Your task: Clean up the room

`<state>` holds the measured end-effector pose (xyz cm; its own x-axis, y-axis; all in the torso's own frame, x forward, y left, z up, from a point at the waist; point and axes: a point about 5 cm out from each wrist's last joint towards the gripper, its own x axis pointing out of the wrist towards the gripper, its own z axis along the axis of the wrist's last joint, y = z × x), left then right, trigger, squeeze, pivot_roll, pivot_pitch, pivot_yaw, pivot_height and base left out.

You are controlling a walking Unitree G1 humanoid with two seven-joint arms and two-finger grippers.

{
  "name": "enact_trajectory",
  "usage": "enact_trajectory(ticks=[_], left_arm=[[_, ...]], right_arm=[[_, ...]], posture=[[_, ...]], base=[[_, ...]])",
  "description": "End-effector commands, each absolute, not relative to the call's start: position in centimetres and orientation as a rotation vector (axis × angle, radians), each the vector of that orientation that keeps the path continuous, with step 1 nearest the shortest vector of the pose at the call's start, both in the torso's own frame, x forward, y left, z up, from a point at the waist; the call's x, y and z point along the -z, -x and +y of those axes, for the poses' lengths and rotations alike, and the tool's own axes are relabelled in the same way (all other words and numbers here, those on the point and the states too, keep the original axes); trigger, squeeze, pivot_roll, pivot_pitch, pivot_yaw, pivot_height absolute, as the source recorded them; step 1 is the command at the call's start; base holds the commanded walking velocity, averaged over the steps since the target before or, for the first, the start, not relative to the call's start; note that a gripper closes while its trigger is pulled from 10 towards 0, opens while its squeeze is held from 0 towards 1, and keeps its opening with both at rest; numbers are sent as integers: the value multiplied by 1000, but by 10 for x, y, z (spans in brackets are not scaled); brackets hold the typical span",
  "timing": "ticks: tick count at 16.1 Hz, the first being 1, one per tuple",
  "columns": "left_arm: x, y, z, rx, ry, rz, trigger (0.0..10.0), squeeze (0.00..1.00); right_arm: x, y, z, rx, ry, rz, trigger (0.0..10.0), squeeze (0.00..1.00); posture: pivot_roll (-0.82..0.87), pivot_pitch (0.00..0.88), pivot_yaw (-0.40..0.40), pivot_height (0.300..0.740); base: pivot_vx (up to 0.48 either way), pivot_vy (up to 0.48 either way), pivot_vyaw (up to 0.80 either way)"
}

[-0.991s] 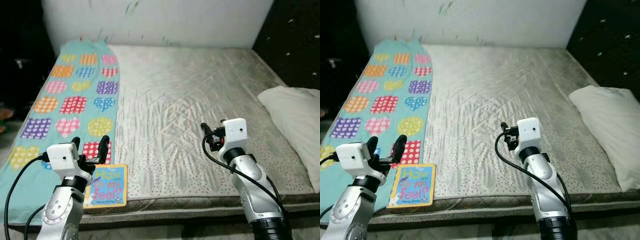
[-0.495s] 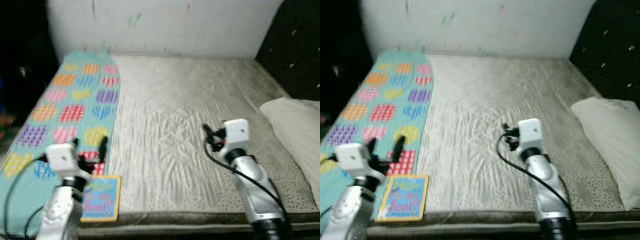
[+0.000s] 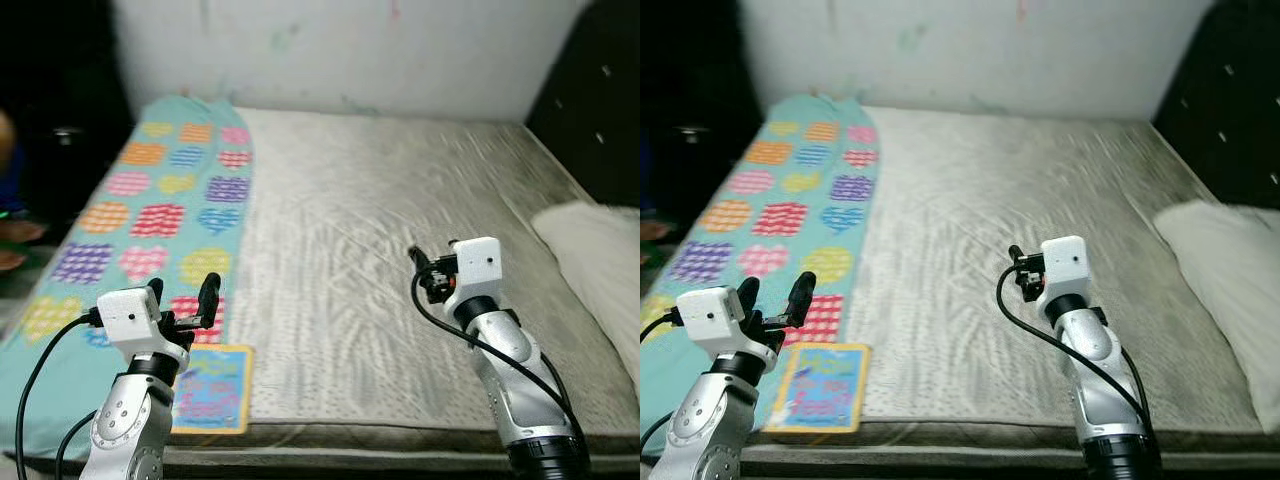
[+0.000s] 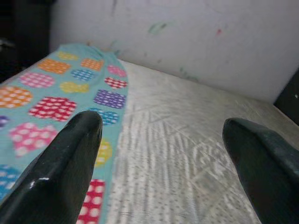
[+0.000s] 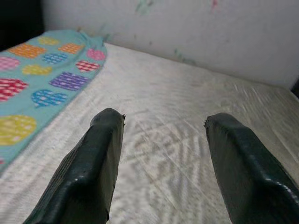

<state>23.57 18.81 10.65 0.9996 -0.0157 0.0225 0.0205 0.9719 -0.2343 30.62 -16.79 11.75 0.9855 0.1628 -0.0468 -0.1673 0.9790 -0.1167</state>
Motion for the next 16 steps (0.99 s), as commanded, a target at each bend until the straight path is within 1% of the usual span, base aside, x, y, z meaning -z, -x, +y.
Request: enact_trajectory(ticks=[1,16], left_arm=[[-108,-236,190,21,230,-20,10000,0],[-110,-240,192,13,228,-26,10000,0]], right_arm=[[-123,-308,-165,-181,128,17,10000,0],[-123,-309,-163,-184,136,12,10000,0]], posture=[[-36,21,-44,740],[-36,19,-41,740]], base=[[0,476,0],[0,475,0]])
